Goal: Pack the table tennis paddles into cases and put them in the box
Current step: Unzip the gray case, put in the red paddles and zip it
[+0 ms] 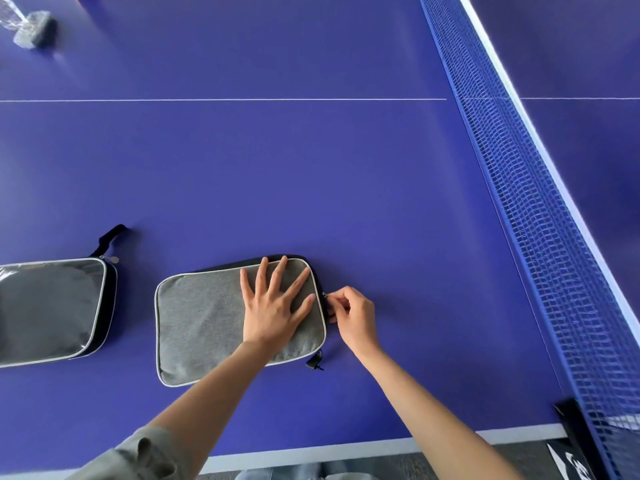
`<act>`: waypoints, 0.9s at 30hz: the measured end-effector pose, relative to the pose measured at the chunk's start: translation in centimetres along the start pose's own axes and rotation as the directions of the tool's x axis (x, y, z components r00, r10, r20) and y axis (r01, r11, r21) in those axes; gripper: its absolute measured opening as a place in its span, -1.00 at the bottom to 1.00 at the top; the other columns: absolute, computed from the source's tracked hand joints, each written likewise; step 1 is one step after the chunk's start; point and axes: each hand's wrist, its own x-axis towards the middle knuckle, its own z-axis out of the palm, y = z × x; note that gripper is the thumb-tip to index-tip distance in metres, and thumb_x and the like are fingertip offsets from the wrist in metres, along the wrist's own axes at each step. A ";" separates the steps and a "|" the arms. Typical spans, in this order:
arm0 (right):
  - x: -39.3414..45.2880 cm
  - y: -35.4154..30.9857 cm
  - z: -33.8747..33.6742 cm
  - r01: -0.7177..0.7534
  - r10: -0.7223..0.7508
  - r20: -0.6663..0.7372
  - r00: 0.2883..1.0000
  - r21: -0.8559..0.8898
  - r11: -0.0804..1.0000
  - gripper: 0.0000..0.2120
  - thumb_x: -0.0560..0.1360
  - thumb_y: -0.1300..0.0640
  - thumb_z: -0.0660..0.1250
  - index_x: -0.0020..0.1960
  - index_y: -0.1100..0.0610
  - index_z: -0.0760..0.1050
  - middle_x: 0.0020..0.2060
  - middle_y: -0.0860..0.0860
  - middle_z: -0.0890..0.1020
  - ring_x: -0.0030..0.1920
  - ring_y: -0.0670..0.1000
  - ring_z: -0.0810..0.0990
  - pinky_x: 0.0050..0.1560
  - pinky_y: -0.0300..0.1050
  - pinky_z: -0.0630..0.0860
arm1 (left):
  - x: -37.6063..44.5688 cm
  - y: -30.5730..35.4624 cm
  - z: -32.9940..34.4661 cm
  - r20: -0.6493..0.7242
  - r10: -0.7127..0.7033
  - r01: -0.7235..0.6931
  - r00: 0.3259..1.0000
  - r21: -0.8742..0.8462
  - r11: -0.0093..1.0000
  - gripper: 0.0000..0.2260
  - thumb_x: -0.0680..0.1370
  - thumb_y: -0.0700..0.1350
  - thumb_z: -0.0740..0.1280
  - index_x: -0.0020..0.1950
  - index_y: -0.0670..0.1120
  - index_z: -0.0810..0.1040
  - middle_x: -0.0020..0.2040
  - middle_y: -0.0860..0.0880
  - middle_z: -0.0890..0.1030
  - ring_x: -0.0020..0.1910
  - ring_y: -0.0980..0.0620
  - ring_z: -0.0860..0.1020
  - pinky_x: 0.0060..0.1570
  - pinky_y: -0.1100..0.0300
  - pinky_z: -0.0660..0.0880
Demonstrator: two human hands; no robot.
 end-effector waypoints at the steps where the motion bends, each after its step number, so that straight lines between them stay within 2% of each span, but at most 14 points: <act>1: -0.3 0.0 -0.2 0.002 -0.002 0.002 1.000 -0.015 1.000 -0.88 0.50 0.28 0.31 -0.21 0.21 0.53 -0.30 0.11 0.61 -0.35 0.05 0.60 -0.28 0.09 0.58 | 0.0 0.1 0.0 0.002 -0.002 0.002 1.000 0.009 1.000 -0.54 0.53 0.28 0.00 0.41 0.24 0.31 0.45 -0.05 0.33 0.46 -0.22 0.19 0.40 -0.31 -0.04; 5: -3.0 0.6 -1.0 0.004 -0.002 0.037 0.999 -0.076 0.997 -0.85 0.51 0.25 0.32 -0.25 0.20 0.50 -0.34 0.06 0.57 -0.39 -0.01 0.54 -0.36 0.00 0.54 | -0.1 0.1 0.1 -0.016 -0.010 0.010 1.000 0.009 1.000 -0.56 0.54 0.26 0.01 0.40 0.24 0.32 0.45 -0.04 0.33 0.47 -0.21 0.18 0.41 -0.30 -0.05; 9: -6.7 0.8 -0.9 -0.051 0.052 0.047 0.998 -0.023 0.998 -0.88 0.51 0.27 0.31 -0.21 0.17 0.51 -0.28 0.11 0.59 -0.34 -0.05 0.60 -0.38 -0.20 0.57 | -0.1 0.3 0.1 -0.036 -0.017 0.018 0.999 0.005 1.000 -0.56 0.54 0.27 -0.01 0.40 0.25 0.32 0.46 -0.03 0.32 0.48 -0.20 0.16 0.42 -0.28 -0.07; 13: -8.9 0.2 0.3 -0.066 0.066 0.042 0.997 -0.008 0.998 -0.87 0.51 0.26 0.31 -0.19 0.11 0.50 -0.31 0.08 0.63 -0.34 -0.06 0.63 -0.30 -0.15 0.58 | -0.2 0.3 -0.1 0.003 -0.020 0.020 1.000 -0.004 1.000 -0.55 0.54 0.26 -0.01 0.40 0.24 0.31 0.46 -0.05 0.31 0.48 -0.20 0.16 0.42 -0.28 -0.08; 17: -7.7 -0.3 0.1 -0.059 0.060 0.008 0.998 -0.048 0.997 -0.93 0.47 0.29 0.35 -0.18 0.20 0.56 -0.28 0.05 0.65 -0.26 -0.05 0.64 -0.23 -0.18 0.57 | -0.1 0.1 -0.6 0.052 -0.025 0.029 0.998 -0.079 0.996 -0.51 0.54 0.25 -0.05 0.42 0.19 0.31 0.47 -0.08 0.29 0.49 -0.19 0.13 0.43 -0.21 -0.14; 19: -7.2 -1.4 0.2 -0.107 0.107 -0.005 0.994 -0.059 0.993 -0.93 0.46 0.30 0.34 -0.17 0.17 0.55 -0.26 0.04 0.65 -0.23 -0.04 0.63 -0.22 -0.22 0.55 | -0.7 -0.6 -1.1 0.054 -0.043 0.052 0.998 -0.176 0.983 -0.51 0.53 0.21 0.01 0.40 0.10 0.37 0.44 -0.13 0.32 0.46 -0.17 0.20 0.45 -0.14 -0.05; 20: -7.3 -1.9 0.5 -0.173 0.172 -0.025 0.985 -0.030 0.984 -0.91 0.48 0.31 0.31 -0.14 0.15 0.54 -0.25 0.04 0.65 -0.22 -0.05 0.63 -0.22 -0.25 0.54 | -1.4 -1.3 -1.6 0.022 -0.063 0.067 0.998 -0.248 0.966 -0.55 0.52 0.16 0.11 0.36 0.04 0.43 0.38 -0.14 0.39 0.40 -0.18 0.29 0.44 -0.12 0.09; 22: -8.2 -2.5 1.8 -0.369 0.386 -0.070 0.920 0.175 0.913 -0.91 0.53 0.27 0.23 -0.05 0.18 0.51 -0.20 0.07 0.66 -0.22 -0.02 0.64 -0.20 -0.25 0.55 | -3.6 -2.6 -2.8 -0.081 -0.141 0.095 0.987 -0.419 0.903 -0.68 0.49 -0.07 0.29 0.24 -0.04 0.54 0.23 -0.09 0.51 0.18 -0.13 0.48 0.21 -0.04 0.40; 24: -9.2 -3.1 3.5 -0.503 0.568 -0.044 0.822 0.410 0.761 -0.82 0.56 0.21 0.17 0.07 0.27 0.48 -0.19 0.11 0.66 -0.21 0.06 0.66 -0.04 -0.06 0.61 | -6.6 -3.4 -4.1 -0.085 -0.285 0.176 0.955 -0.612 0.771 -0.78 0.48 -0.24 0.33 0.09 -0.07 0.60 0.06 -0.01 0.57 -0.07 0.02 0.55 -0.08 0.13 0.48; 25: -9.6 -3.6 4.4 -0.533 0.624 -0.011 0.782 0.508 0.677 -0.77 0.57 0.17 0.16 0.09 0.32 0.46 -0.20 0.11 0.64 -0.22 0.07 0.65 0.02 -0.01 0.60 | -8.0 -3.5 -4.6 -0.032 -0.356 0.235 0.934 -0.695 0.679 -0.83 0.49 -0.25 0.32 0.03 -0.06 0.61 -0.01 0.00 0.59 -0.17 0.09 0.55 -0.17 0.20 0.47; 27: -10.2 -5.1 5.9 -0.537 0.699 0.042 0.714 0.674 0.507 -0.70 0.57 0.08 0.22 0.09 0.34 0.47 -0.17 0.13 0.58 -0.22 0.04 0.62 0.01 -0.07 0.61 | -10.4 -3.6 -5.2 0.159 -0.463 0.384 0.872 -0.808 0.447 -0.90 0.52 -0.19 0.32 -0.06 -0.06 0.62 -0.12 -0.02 0.64 -0.24 0.14 0.56 -0.26 0.25 0.45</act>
